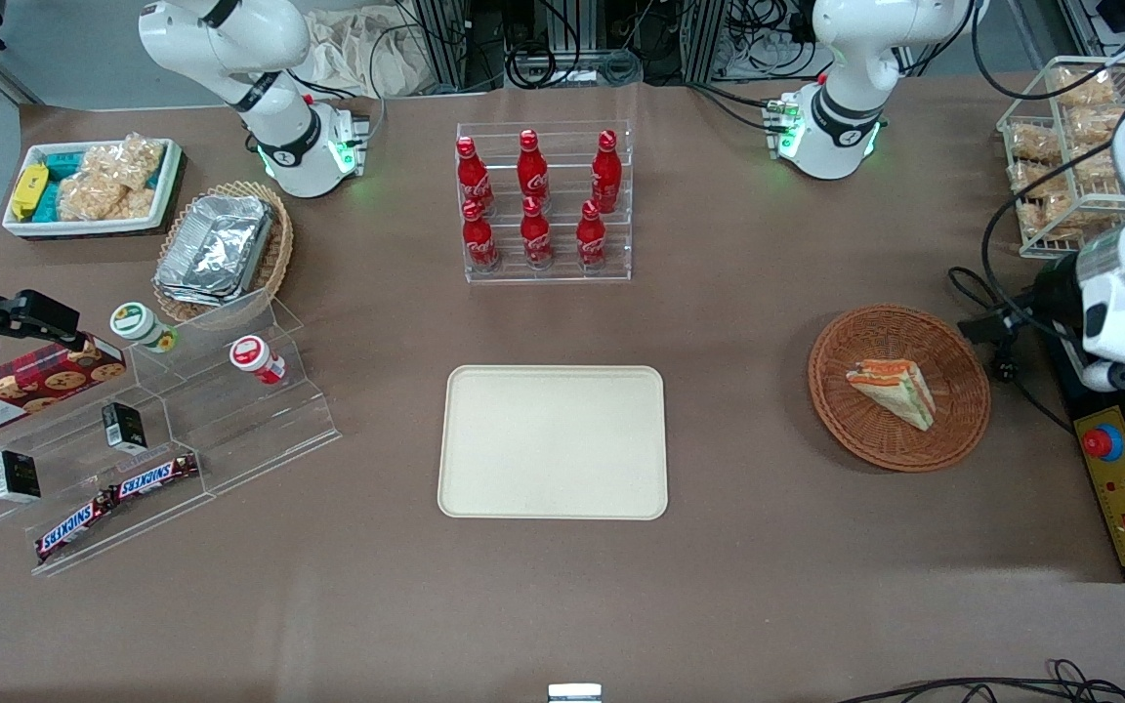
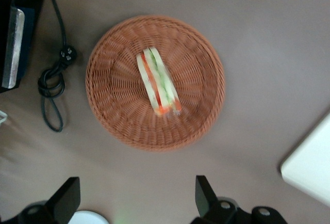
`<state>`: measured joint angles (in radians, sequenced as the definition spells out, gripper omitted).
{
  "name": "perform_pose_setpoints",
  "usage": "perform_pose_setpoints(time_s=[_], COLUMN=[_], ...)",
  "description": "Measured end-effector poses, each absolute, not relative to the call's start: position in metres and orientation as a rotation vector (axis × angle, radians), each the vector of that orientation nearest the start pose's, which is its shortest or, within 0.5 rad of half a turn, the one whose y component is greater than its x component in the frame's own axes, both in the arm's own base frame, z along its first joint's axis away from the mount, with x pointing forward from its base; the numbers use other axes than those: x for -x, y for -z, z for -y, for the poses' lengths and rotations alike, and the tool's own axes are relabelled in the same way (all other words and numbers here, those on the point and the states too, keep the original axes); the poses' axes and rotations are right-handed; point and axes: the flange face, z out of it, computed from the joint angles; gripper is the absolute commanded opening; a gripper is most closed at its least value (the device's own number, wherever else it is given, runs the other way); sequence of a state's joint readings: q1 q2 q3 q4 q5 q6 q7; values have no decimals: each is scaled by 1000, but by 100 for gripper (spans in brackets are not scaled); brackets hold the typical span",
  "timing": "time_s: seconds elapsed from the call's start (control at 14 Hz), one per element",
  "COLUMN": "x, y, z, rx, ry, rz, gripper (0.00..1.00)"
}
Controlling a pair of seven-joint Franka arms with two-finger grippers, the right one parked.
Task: Place sandwich from basket to tray
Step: 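Move the left gripper over the sandwich in the wicker basket, then lower the left gripper and close it on the sandwich wedge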
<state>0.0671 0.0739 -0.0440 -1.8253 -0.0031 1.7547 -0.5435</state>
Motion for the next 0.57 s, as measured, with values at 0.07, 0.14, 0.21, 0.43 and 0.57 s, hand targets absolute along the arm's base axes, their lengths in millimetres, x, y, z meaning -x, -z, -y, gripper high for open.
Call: perform_pose_setpoints(time_s=[0.07,0.14,0.21,0.43,0.57], x=[-566,-564,-562,-564,-563], y=[-452,-427,-403,-346,-316], z=[-13,-12,-11,-11,-13], rx=[2941,2905,2871,2791,2768], ry=[-209,-210,-219,-235,-200], rz=[954,1031,1099,1243,1271], gripper=[100,100,100,100,100])
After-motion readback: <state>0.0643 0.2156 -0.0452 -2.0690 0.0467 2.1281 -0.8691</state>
